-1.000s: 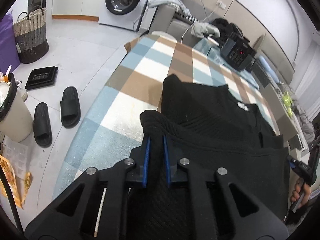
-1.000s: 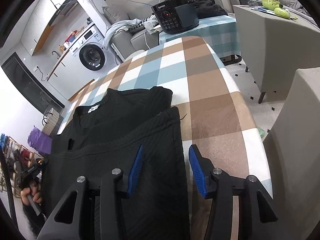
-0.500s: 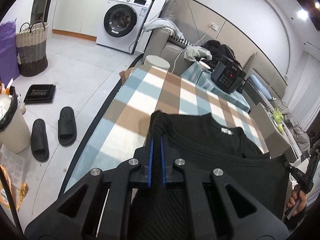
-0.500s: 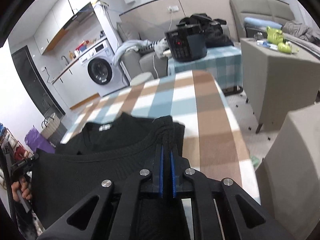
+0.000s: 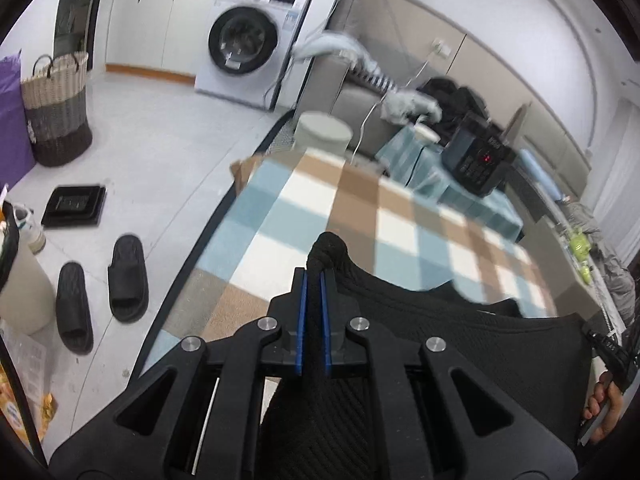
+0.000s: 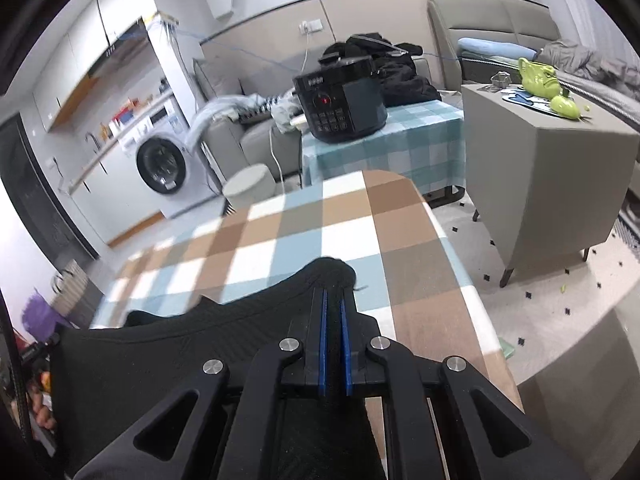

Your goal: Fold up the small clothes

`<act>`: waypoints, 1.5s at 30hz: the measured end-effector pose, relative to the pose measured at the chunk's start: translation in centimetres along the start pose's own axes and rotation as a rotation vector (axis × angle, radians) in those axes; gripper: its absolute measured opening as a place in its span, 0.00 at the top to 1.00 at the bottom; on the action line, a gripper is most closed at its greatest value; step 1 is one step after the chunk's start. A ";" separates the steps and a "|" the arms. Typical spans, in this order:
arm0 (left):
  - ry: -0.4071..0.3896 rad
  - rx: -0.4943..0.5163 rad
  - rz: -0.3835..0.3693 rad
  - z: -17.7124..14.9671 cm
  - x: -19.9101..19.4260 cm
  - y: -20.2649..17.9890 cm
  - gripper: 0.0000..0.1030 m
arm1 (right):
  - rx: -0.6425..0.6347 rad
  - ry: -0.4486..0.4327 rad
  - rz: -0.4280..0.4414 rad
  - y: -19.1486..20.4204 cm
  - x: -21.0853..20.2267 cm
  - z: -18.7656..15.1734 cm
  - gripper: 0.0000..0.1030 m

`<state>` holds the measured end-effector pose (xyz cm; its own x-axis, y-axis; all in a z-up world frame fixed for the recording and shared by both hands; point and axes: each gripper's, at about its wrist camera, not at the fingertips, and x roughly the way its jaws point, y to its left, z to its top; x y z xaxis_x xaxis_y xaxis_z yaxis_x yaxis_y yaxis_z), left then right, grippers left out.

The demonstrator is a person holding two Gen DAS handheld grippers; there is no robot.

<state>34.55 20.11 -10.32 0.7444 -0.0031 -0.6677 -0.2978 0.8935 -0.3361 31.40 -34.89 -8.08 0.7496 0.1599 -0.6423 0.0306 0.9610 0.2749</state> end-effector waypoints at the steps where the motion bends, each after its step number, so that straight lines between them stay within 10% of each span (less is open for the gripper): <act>1: 0.013 -0.005 0.007 -0.1 0.9 0.2 0.96 | -0.006 0.010 -0.009 0.0 0.6 -0.1 0.94; 6: 0.057 -0.002 0.066 -1.1 3.6 0.6 0.92 | -0.013 0.100 -0.069 -0.5 3.8 -0.6 0.93; 9: 0.105 -0.001 0.116 -1.5 3.5 1.0 0.65 | 0.015 0.180 -0.073 -1.3 4.2 -1.3 0.74; 16: 0.054 0.031 0.105 -5.1 -3.6 2.1 0.44 | 0.037 0.213 0.039 -2.8 -3.7 -6.9 0.51; 31: 0.167 0.059 0.044 -19.1 -14.2 2.9 0.41 | 0.116 0.307 0.241 -3.4 -13.1 -19.7 0.50; 45: 0.165 -0.017 -0.005 -20.5 -16.2 5.0 0.61 | 0.123 0.216 0.352 -3.9 -14.6 -20.2 0.56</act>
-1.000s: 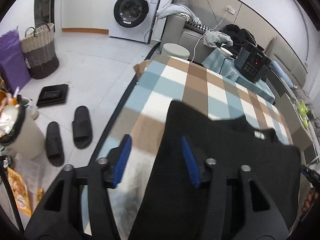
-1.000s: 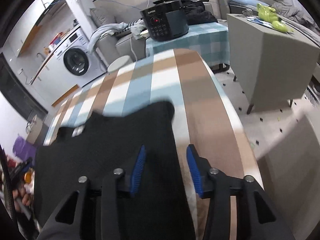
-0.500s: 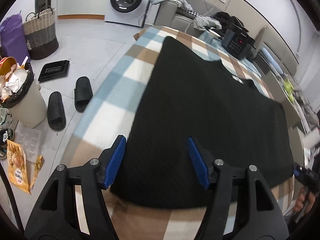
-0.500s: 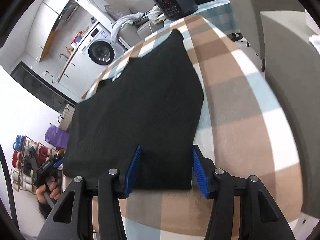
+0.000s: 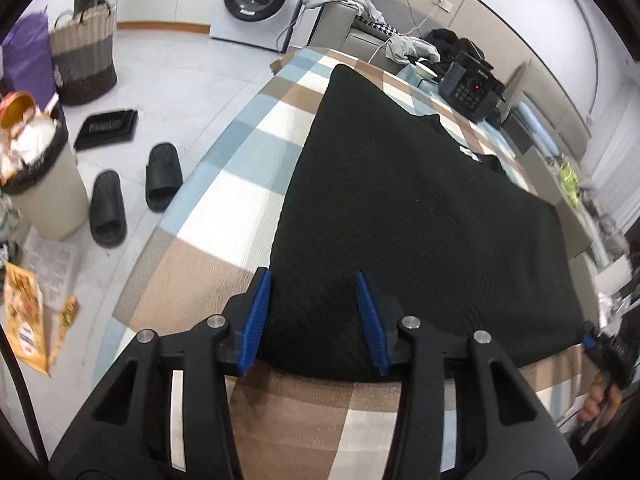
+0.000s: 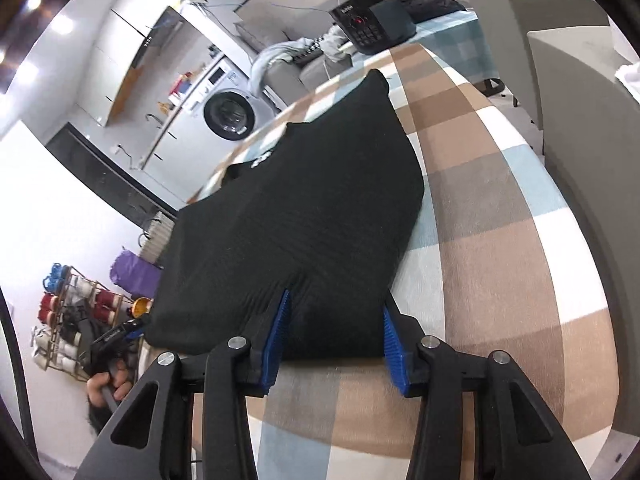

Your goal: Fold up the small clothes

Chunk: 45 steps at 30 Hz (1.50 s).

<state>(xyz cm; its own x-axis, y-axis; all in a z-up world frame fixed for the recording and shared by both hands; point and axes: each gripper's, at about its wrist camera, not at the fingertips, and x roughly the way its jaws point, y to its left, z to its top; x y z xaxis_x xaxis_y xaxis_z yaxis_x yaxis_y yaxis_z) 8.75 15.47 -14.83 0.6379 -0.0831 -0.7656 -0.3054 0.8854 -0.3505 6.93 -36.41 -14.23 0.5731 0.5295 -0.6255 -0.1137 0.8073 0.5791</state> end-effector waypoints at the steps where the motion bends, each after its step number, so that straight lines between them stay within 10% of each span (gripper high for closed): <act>1: 0.002 -0.007 -0.006 0.0 0.0 0.2 0.61 | 0.001 -0.002 0.005 -0.1 -0.1 0.0 0.56; 5: 0.001 -0.008 -0.008 -0.2 0.1 0.2 0.61 | -0.016 -0.028 0.001 0.5 0.0 0.4 0.61; 9: -0.037 0.028 0.009 -0.3 0.0 -0.6 0.91 | -0.042 -0.035 -0.077 1.0 0.4 0.4 0.92; 21: -0.036 0.086 0.042 -1.5 -2.0 -0.2 0.96 | -0.058 0.041 -0.208 1.0 -0.6 -1.7 0.93; 26: -0.073 0.089 0.080 -0.9 -3.6 -0.5 0.83 | -0.081 -0.091 -0.317 2.2 -3.4 -0.8 0.77; 30: -0.131 0.123 0.088 -0.5 -5.2 -2.1 0.53 | -0.216 -0.133 -0.354 5.8 -4.7 -0.4 0.69; 33: -0.155 0.181 0.035 -0.4 -5.5 -4.7 0.46 | -0.311 -0.114 -0.330 8.7 -3.1 -0.5 0.53; 45: 0.021 0.425 -0.109 -3.6 2.6 -15.1 0.33 | -0.487 0.111 -0.217 13.8 10.6 -2.7 0.46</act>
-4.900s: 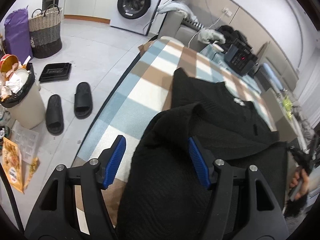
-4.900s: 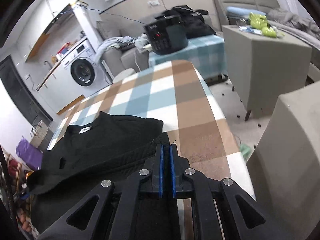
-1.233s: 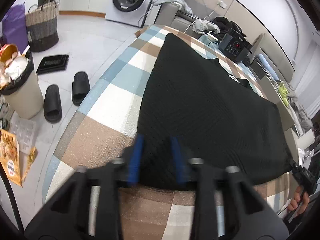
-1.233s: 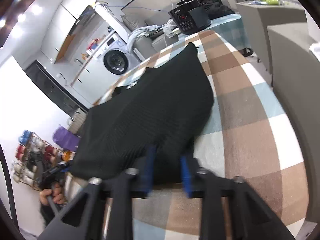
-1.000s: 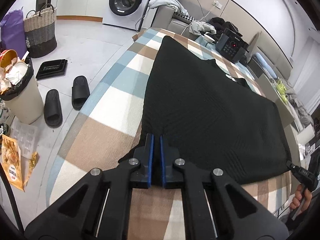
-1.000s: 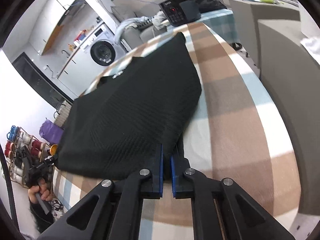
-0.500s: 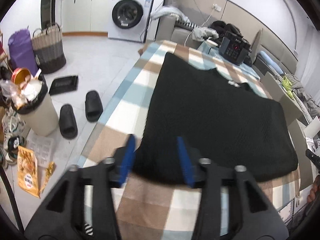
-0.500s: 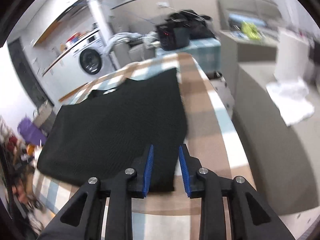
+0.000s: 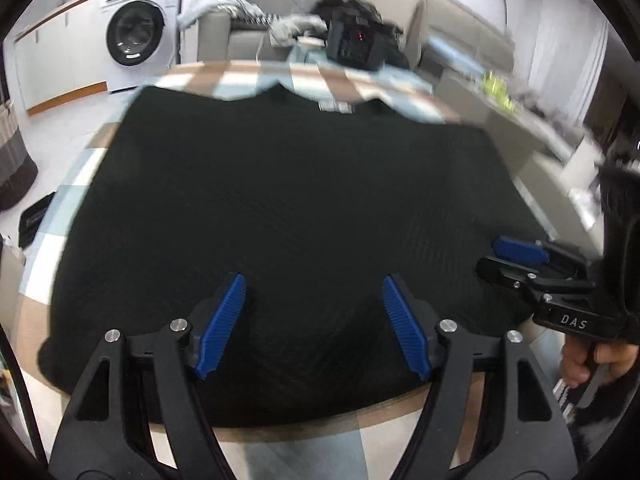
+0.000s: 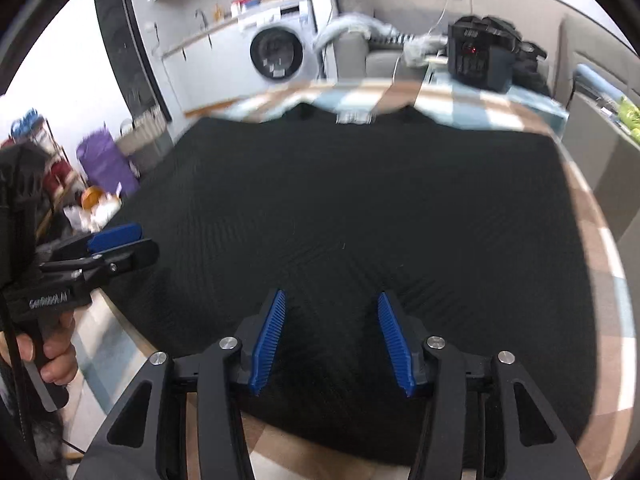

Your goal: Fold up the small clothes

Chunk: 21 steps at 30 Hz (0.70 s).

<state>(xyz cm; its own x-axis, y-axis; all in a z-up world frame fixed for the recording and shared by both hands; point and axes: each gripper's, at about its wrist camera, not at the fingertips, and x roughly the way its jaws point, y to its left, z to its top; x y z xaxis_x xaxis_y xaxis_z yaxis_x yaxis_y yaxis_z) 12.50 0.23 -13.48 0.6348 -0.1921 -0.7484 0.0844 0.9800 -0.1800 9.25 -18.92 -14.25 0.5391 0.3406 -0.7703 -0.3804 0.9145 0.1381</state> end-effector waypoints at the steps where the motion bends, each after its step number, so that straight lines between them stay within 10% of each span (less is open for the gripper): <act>1: 0.025 0.011 0.019 -0.3 0.7 -0.2 0.33 | -0.004 0.021 -0.004 -0.1 0.6 -0.2 0.46; 13: 0.026 0.068 0.048 -2.4 0.2 -0.5 0.33 | 0.067 0.009 -0.085 -5.7 -3.2 -3.1 0.50; 21: 0.020 -0.024 0.022 0.7 1.0 -0.5 0.33 | 0.043 -0.041 -0.078 -1.8 -1.5 1.2 0.46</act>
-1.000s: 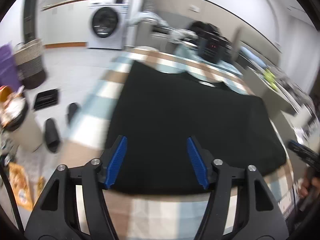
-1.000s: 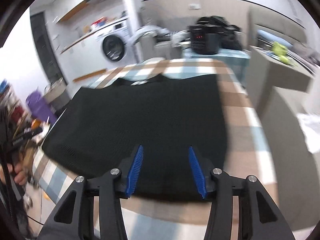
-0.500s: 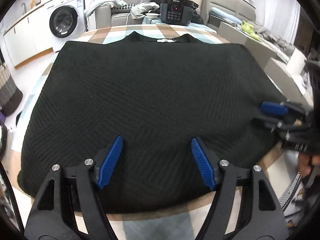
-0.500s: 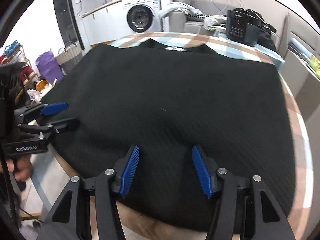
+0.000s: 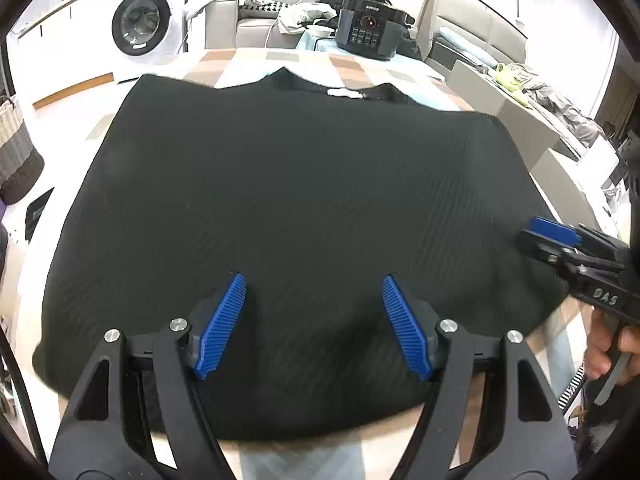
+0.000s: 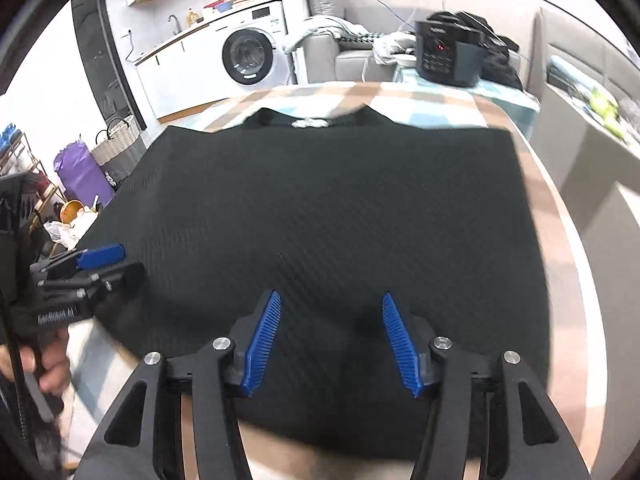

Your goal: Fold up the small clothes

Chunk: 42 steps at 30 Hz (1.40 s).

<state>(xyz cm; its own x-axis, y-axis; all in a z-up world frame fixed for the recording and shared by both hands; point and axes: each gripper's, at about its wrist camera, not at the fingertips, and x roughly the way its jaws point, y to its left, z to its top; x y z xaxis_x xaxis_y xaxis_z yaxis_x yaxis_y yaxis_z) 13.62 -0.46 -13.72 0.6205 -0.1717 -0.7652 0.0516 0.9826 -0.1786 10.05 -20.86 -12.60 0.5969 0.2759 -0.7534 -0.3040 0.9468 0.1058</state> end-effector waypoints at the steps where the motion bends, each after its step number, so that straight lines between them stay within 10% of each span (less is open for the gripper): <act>1: -0.002 -0.005 0.000 0.4 0.2 0.0 0.33 | -0.015 0.009 0.019 0.9 0.9 1.0 0.45; 10: 0.057 -0.053 0.018 2.0 2.0 2.2 0.33 | -0.133 0.101 -0.061 2.6 6.7 4.0 0.44; 13: 0.054 -0.033 0.028 1.6 1.7 2.8 0.33 | -0.078 0.083 -0.066 -0.9 5.4 3.2 0.30; 36: 0.048 -0.058 0.109 2.9 2.0 5.2 0.33 | 0.087 0.105 -0.202 -6.2 6.2 4.8 0.30; 42: 0.048 0.011 0.005 2.4 1.5 1.2 0.33 | 0.070 0.075 -0.095 -4.0 3.9 3.5 0.30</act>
<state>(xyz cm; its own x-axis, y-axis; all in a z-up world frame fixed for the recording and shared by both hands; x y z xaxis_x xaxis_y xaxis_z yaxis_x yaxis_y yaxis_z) 16.47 0.67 -13.61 0.5824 -0.1697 -0.7950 0.0576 0.9841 -0.1679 16.21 -22.96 -13.72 0.5627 0.1741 -0.8081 -0.1952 0.9779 0.0748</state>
